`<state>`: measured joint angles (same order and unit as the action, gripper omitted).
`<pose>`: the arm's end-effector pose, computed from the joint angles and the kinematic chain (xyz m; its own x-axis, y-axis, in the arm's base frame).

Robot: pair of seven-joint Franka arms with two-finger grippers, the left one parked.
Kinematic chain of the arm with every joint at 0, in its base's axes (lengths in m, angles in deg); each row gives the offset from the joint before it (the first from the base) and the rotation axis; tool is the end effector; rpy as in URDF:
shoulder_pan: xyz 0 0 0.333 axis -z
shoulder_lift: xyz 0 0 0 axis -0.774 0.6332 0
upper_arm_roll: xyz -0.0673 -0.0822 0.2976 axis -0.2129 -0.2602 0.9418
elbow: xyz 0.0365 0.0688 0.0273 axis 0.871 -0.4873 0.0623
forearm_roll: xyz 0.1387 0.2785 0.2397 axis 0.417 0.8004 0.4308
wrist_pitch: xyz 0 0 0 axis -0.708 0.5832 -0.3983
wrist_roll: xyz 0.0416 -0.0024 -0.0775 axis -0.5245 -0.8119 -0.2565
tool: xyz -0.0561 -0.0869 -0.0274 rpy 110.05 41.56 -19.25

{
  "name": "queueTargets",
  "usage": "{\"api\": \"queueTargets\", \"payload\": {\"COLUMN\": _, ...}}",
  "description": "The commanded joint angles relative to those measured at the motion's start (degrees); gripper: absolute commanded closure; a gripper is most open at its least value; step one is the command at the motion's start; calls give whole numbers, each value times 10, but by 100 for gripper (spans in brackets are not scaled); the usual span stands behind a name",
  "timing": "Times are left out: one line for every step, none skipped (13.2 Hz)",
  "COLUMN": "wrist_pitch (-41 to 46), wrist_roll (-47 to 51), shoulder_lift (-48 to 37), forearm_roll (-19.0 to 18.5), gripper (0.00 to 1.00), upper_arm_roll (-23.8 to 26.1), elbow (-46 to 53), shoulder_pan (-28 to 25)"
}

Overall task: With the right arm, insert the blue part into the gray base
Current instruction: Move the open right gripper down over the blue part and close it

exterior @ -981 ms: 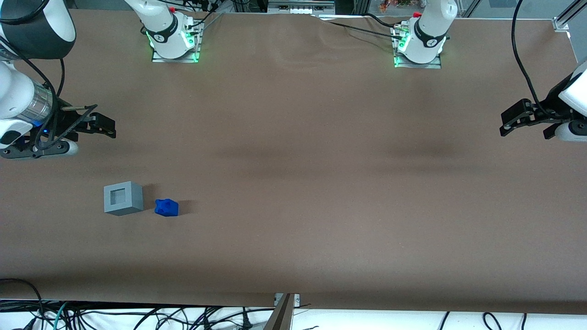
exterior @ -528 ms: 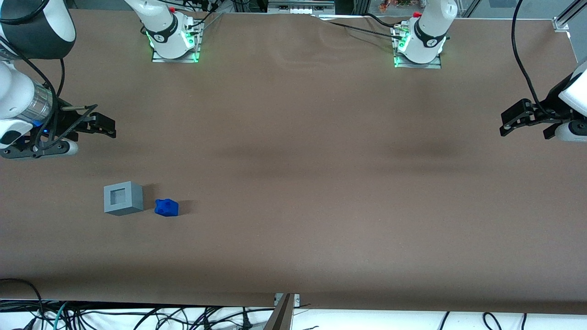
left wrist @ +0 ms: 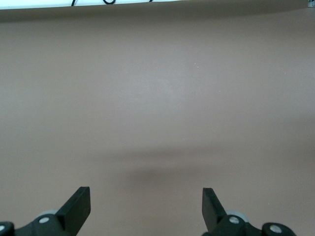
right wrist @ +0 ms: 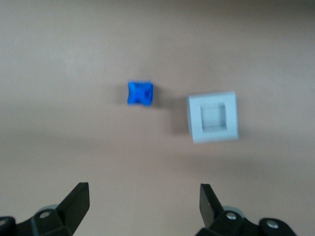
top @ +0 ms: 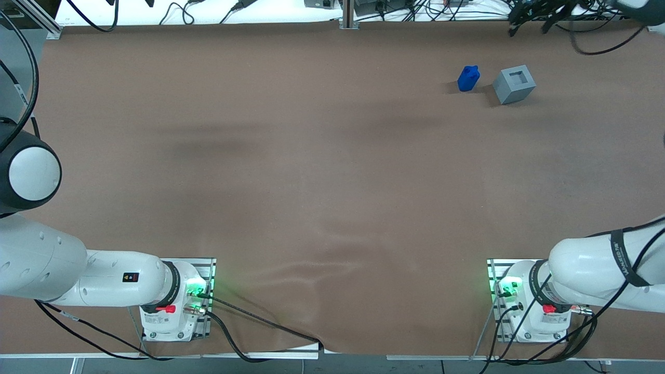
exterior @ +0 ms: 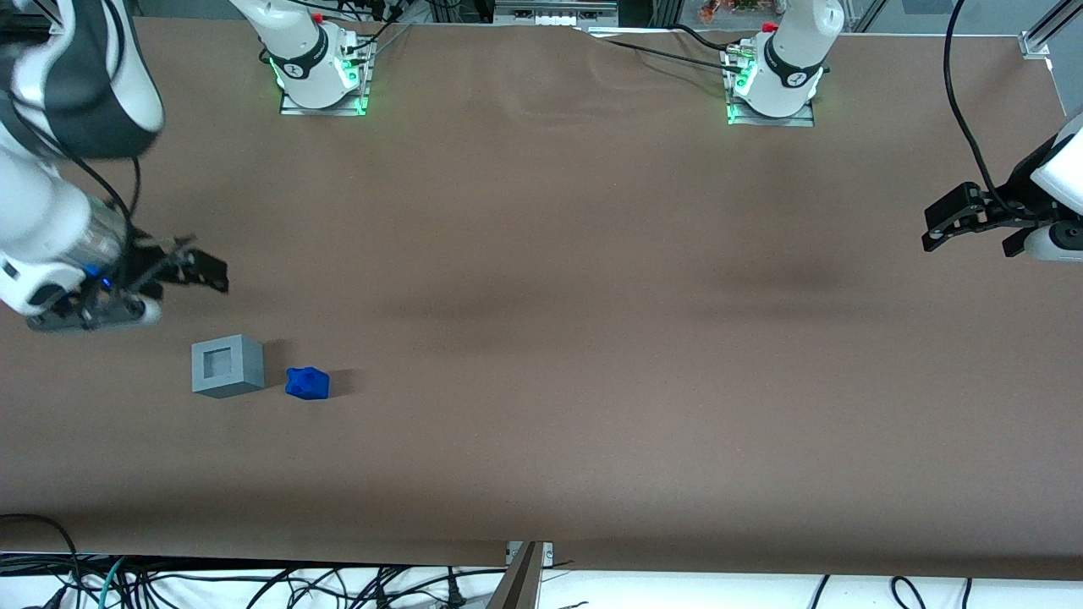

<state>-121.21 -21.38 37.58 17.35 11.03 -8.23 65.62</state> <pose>0.6483 0.0455 0.4595 0.9936 0.1120 0.0139 0.1124 -0.9931 -0.0336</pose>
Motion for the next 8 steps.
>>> {"api": "queueTargets", "payload": {"wrist_pitch": -116, "wrist_roll": -2, "shoulder_lift": 67, "forearm_roll": -10, "gripper": 1, "upper_arm_roll": 6, "elbow": -21, "shoulder_pan": 2}}
{"api": "queueTargets", "payload": {"wrist_pitch": -148, "wrist_roll": 6, "shoulder_lift": 82, "forearm_roll": -13, "gripper": 1, "upper_arm_roll": 8, "elbow": -28, "shoulder_pan": 0}}
{"api": "queueTargets", "payload": {"wrist_pitch": -168, "wrist_roll": 16, "shoulder_lift": 96, "forearm_roll": -25, "gripper": 1, "upper_arm_roll": 9, "elbow": -35, "shoulder_pan": 0}}
{"api": "queueTargets", "payload": {"wrist_pitch": -196, "wrist_roll": 29, "shoulder_lift": 114, "forearm_roll": -41, "gripper": 1, "upper_arm_roll": 9, "elbow": -39, "shoulder_pan": 0}}
{"api": "queueTargets", "payload": {"wrist_pitch": -223, "wrist_roll": 43, "shoulder_lift": 130, "forearm_roll": -56, "gripper": 1, "upper_arm_roll": 9, "elbow": -44, "shoulder_pan": -1}}
{"api": "queueTargets", "payload": {"wrist_pitch": -239, "wrist_roll": 59, "shoulder_lift": 145, "forearm_roll": -73, "gripper": 1, "upper_arm_roll": 9, "elbow": -45, "shoulder_pan": -4}}
{"api": "queueTargets", "payload": {"wrist_pitch": -249, "wrist_roll": 84, "shoulder_lift": 157, "forearm_roll": -92, "gripper": 1, "upper_arm_roll": 9, "elbow": -44, "shoulder_pan": -9}}
{"api": "queueTargets", "payload": {"wrist_pitch": -253, "wrist_roll": 116, "shoulder_lift": 162, "forearm_roll": -114, "gripper": 2, "upper_arm_roll": 9, "elbow": -45, "shoulder_pan": -17}}
